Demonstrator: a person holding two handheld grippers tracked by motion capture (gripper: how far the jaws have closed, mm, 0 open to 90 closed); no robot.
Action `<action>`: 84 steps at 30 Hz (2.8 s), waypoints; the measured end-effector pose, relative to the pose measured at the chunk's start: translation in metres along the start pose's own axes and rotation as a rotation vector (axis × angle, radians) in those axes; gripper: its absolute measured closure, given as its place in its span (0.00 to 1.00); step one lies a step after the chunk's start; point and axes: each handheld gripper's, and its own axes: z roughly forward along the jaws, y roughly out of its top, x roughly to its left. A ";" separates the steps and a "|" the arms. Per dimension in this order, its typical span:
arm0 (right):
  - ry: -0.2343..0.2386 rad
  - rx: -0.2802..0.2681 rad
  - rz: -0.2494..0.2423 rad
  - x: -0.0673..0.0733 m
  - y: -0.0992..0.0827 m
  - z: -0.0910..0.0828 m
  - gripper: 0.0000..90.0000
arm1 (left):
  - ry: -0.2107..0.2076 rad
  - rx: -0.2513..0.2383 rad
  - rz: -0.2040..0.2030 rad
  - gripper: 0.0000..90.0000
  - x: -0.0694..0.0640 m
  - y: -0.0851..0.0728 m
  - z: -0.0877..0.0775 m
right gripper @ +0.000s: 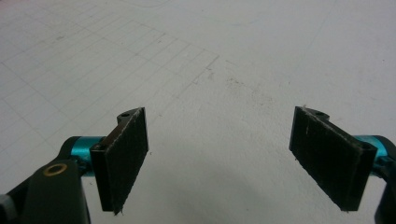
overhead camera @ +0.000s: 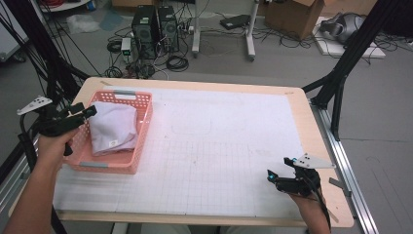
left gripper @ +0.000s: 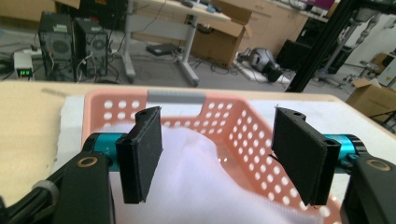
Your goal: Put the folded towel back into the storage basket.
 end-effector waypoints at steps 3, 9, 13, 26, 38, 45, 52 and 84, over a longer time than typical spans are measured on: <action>0.002 0.000 -0.002 0.000 0.000 0.000 0.21 | -0.004 0.058 0.011 0.38 -0.005 -0.001 0.007; 0.000 0.002 0.000 0.000 0.000 0.000 0.20 | 0.002 0.212 0.009 0.43 -0.011 -0.013 0.030; -0.001 0.005 0.005 0.000 -0.001 0.000 0.20 | 0.102 0.329 0.027 0.45 -0.010 -0.023 0.048; 0.001 0.011 0.000 0.000 -0.001 0.002 0.20 | 0.253 0.615 0.137 0.50 -0.006 -0.038 0.064; 0.002 0.015 0.005 0.000 -0.001 0.002 0.20 | 0.157 0.340 0.088 0.47 -0.015 -0.022 0.060; 0.001 0.018 -0.002 0.000 -0.001 0.003 0.20 | 0.216 0.416 0.094 0.47 -0.007 -0.034 0.077; 0.002 0.023 0.002 -0.001 -0.002 0.003 0.20 | 0.295 0.513 0.094 0.48 -0.006 -0.041 0.082; -0.001 0.026 -0.009 -0.001 -0.002 0.005 0.21 | 0.362 0.560 0.113 0.46 -0.004 -0.042 0.078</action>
